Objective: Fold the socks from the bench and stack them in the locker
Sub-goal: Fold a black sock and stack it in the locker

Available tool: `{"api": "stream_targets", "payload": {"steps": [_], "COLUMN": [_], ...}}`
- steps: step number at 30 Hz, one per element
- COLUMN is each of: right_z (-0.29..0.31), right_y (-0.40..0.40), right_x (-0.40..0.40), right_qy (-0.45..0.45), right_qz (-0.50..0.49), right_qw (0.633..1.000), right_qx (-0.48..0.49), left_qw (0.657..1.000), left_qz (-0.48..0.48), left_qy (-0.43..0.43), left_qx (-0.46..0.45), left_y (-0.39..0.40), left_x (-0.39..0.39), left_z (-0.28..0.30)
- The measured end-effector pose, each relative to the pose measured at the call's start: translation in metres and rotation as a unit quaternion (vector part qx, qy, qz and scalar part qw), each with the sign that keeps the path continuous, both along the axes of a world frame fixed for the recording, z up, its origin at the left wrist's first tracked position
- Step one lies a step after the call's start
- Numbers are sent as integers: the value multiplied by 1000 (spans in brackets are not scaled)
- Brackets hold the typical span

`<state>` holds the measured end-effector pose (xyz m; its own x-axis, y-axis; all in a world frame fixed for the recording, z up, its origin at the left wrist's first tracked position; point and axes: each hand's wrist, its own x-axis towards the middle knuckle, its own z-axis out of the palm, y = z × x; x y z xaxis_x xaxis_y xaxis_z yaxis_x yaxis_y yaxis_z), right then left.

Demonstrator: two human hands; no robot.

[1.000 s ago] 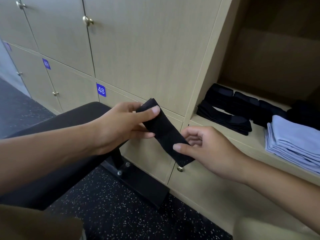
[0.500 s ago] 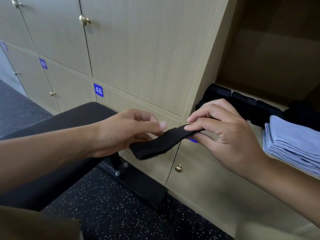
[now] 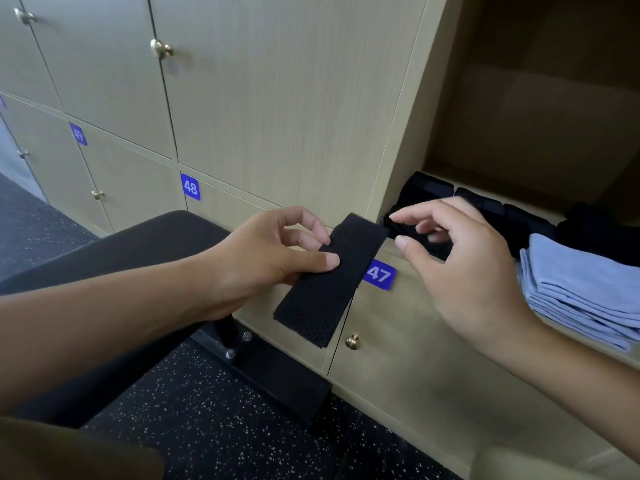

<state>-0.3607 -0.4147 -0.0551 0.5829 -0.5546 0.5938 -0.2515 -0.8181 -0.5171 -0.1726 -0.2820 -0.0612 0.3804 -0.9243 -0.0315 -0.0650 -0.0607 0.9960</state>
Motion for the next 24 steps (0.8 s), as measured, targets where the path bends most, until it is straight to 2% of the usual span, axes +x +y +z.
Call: {"api": "stream_targets", "payload": {"steps": [3,7,16,24], "right_z": [-1,-3,3,4], "right_y": [8,21,21,18], "right_x": [4,8,6,5], "right_qy": [18,49,6,3], "right_qz": [-6,22,46,52], "right_qw": [978,930,898,887], "right_qx": [207,364,438,459], "left_qw": [998,994,991,990], "left_qz": [50,63,24,-17], "left_qy": [-33,-86,-111,-110], "left_qx": [-19,-29,-74,-85], "left_y": [-1,-2,-7,-10], "left_x": [-5,-12,-18,-19], "left_z": [3,4,1,-4]}}
